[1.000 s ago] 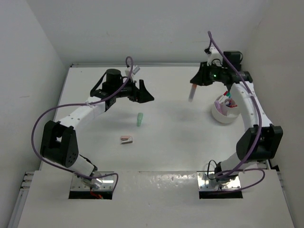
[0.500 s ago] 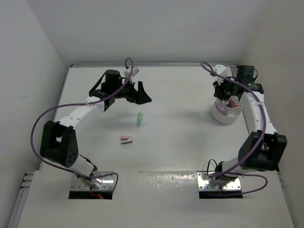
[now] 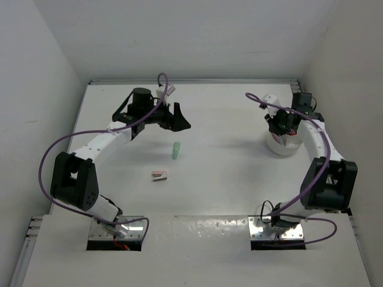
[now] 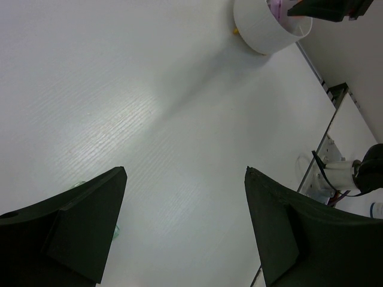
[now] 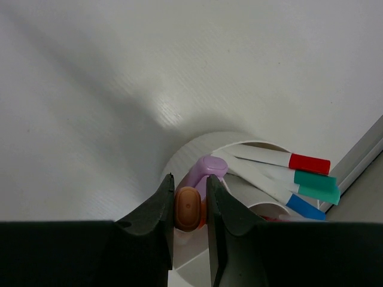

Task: Sort the stationery into containers
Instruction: Place the stationery in the storage box.

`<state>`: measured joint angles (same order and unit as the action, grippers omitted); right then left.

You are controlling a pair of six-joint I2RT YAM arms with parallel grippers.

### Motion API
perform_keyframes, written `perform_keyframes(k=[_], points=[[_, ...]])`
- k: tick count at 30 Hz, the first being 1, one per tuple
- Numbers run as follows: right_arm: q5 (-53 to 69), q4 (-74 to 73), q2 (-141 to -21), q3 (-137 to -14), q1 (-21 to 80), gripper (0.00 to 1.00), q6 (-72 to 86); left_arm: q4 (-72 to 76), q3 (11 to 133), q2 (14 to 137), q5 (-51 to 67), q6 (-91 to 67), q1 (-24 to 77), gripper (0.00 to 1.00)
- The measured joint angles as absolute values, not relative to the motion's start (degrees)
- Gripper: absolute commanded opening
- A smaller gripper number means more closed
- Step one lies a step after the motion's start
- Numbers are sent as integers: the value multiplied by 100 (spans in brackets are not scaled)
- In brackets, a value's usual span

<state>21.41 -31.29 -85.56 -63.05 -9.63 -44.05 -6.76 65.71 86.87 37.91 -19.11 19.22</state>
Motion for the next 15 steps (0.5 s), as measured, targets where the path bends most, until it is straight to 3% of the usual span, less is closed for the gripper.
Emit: perform_keyframes(k=[15], points=[[1490, -1883, -9190, -6372, -609, 0, -3446, -672, 6571, 8687, 3791, -1907, 1907, 86]])
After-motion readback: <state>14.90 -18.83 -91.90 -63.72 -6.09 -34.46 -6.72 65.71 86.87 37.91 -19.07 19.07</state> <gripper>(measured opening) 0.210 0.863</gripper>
